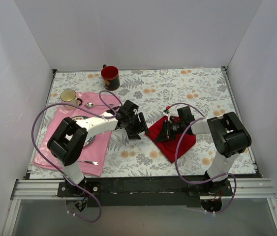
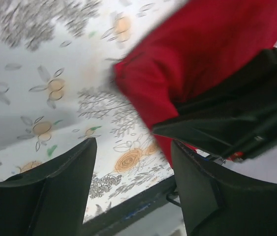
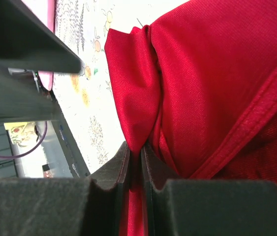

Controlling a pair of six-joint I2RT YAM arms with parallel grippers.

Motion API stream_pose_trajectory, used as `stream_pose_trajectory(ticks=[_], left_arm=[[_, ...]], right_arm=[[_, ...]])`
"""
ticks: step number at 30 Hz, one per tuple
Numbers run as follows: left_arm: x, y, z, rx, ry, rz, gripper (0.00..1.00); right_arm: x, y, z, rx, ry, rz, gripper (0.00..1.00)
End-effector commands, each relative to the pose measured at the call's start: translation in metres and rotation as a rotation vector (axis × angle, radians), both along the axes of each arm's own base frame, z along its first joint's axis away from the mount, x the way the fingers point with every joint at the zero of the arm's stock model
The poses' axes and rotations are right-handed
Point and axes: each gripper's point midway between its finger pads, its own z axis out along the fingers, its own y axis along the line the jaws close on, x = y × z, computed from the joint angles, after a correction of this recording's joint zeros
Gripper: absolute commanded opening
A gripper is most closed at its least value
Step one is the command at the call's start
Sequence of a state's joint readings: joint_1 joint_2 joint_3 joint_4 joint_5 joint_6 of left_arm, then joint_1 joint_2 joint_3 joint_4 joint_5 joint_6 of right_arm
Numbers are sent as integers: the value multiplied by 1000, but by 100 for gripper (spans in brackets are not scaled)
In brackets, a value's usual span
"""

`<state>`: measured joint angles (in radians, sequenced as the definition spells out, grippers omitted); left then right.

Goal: Fold the napkin, place the utensils inside, and roll it up
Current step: Roll the napkin with the utensil

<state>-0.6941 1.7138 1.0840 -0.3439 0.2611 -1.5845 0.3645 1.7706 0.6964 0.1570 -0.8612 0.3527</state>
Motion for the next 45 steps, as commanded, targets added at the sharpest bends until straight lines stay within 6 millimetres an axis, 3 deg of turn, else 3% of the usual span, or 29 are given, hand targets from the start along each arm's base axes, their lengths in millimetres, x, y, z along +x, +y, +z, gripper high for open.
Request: stream_pose_trajectory(ticks=[1, 5, 13, 22, 28, 32, 36, 41, 45], left_arm=[[-16, 9, -5, 25, 268, 256, 62], [-12, 10, -29, 95, 356, 348, 62], [0, 11, -44, 136, 397, 498, 61], [27, 13, 1, 11, 231, 572, 65], [33, 11, 11, -48, 174, 569, 69], [30, 6, -2, -27, 236, 568, 70], [22, 10, -23, 21, 301, 596, 64], [27, 16, -34, 70, 292, 631, 55], [31, 11, -40, 69, 300, 630, 41]], right_arm=[[14, 3, -6, -69, -66, -27, 1], [14, 8, -8, -69, -73, -12, 1], [17, 22, -8, -61, -98, 18, 1], [20, 30, -9, -56, -105, 32, 1], [20, 33, -9, -58, -109, 36, 1], [20, 35, -10, -57, -105, 38, 1], [21, 37, -8, -61, -113, 38, 1], [21, 39, -8, -78, -138, 51, 1], [19, 41, -9, -101, -160, 68, 1]])
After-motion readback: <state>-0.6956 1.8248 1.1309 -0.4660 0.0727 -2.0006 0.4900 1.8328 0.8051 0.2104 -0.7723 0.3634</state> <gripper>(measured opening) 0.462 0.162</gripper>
